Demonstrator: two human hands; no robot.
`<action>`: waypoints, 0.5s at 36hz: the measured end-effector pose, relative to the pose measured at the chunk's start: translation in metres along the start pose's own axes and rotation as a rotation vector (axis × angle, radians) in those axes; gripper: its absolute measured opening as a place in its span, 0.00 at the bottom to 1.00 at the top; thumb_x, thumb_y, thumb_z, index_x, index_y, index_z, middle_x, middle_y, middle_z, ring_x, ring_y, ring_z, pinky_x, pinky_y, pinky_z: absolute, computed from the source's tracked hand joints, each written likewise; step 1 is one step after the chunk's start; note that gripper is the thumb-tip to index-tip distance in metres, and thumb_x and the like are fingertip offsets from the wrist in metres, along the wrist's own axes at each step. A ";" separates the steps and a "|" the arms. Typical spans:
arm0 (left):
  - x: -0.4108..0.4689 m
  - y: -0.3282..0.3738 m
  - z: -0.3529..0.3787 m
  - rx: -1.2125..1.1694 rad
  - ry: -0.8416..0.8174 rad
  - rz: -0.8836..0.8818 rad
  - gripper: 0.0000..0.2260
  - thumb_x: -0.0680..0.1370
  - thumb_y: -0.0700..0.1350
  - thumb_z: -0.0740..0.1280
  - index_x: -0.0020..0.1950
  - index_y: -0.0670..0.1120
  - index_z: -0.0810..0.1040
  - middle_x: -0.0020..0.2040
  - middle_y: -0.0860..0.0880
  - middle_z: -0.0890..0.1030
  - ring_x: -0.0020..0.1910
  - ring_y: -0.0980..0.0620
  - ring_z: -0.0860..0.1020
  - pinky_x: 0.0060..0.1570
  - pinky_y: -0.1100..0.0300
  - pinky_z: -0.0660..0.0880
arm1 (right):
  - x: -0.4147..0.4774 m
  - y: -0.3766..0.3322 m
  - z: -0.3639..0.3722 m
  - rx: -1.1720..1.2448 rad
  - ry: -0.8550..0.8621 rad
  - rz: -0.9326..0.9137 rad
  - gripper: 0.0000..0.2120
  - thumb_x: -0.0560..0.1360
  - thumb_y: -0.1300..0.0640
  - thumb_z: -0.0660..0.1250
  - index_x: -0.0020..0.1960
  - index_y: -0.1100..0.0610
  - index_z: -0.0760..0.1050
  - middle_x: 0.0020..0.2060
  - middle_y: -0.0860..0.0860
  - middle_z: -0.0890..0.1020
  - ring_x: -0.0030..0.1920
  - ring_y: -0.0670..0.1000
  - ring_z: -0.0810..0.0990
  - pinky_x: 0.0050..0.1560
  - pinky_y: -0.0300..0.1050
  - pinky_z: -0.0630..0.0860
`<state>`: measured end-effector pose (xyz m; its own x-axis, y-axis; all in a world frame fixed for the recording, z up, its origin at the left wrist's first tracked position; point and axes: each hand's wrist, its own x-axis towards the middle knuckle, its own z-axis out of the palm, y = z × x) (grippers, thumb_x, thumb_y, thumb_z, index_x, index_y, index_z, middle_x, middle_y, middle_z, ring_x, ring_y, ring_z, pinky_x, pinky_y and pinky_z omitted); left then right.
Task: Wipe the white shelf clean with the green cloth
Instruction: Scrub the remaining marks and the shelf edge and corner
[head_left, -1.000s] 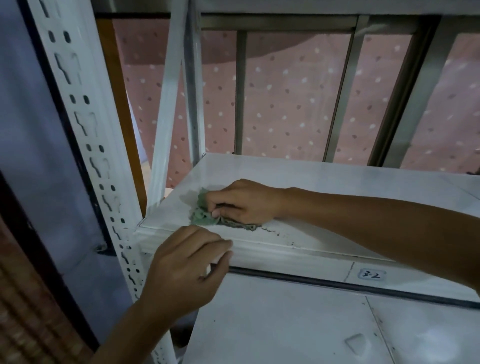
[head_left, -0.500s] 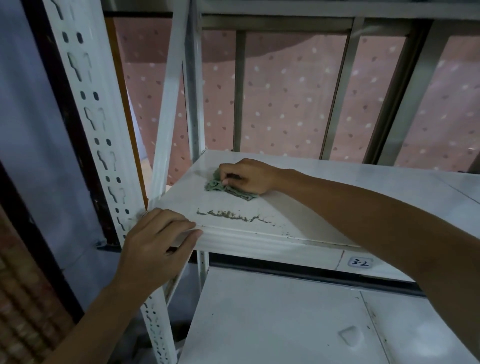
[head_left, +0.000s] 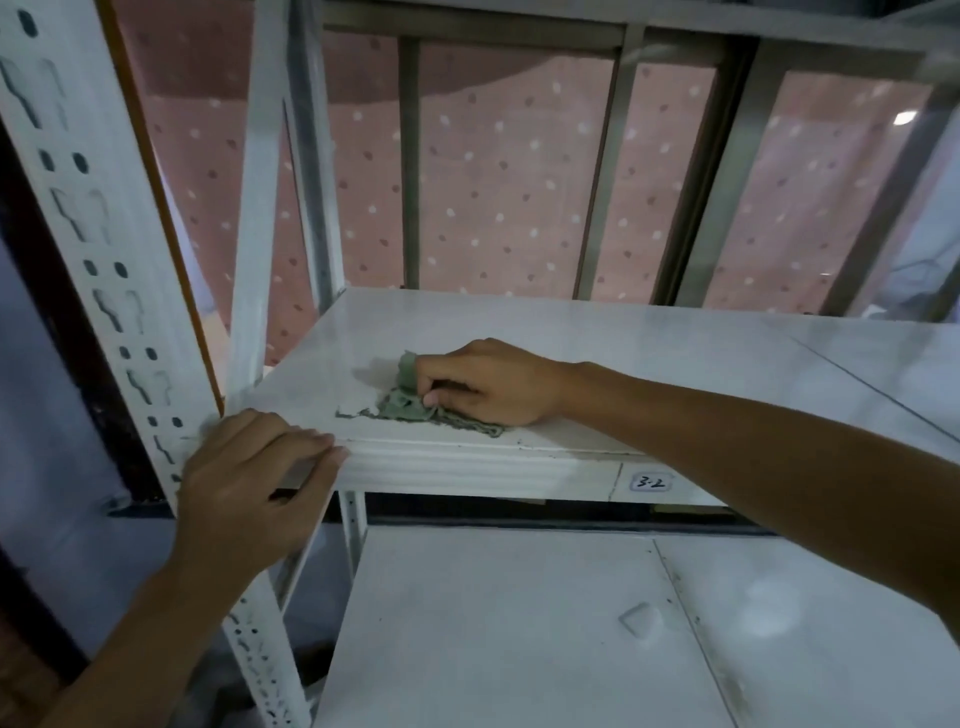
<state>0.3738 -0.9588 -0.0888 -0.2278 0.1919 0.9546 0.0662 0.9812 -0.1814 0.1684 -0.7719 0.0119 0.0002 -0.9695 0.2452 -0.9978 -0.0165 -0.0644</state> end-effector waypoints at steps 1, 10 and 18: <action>0.001 0.000 0.001 -0.007 0.007 -0.008 0.10 0.78 0.41 0.76 0.41 0.35 0.86 0.40 0.42 0.86 0.36 0.41 0.83 0.49 0.53 0.76 | -0.003 -0.004 -0.001 0.002 0.008 -0.006 0.04 0.82 0.57 0.63 0.52 0.57 0.74 0.33 0.44 0.76 0.31 0.45 0.71 0.35 0.40 0.69; -0.001 -0.001 0.007 -0.067 0.031 -0.046 0.11 0.79 0.41 0.76 0.39 0.37 0.85 0.37 0.42 0.84 0.34 0.41 0.81 0.43 0.52 0.77 | -0.030 0.006 -0.007 -0.089 0.101 0.162 0.02 0.81 0.58 0.62 0.51 0.57 0.73 0.31 0.39 0.73 0.30 0.40 0.72 0.33 0.41 0.69; 0.001 -0.006 0.011 -0.118 0.038 -0.069 0.13 0.80 0.43 0.74 0.37 0.37 0.84 0.35 0.43 0.83 0.32 0.42 0.79 0.40 0.54 0.74 | -0.143 0.062 -0.038 -0.291 0.139 0.585 0.04 0.83 0.50 0.57 0.51 0.49 0.67 0.39 0.51 0.80 0.36 0.54 0.78 0.39 0.49 0.75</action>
<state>0.3622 -0.9641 -0.0900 -0.1985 0.1209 0.9726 0.1655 0.9823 -0.0883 0.1041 -0.6248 0.0095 -0.5359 -0.7574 0.3731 -0.8079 0.5884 0.0340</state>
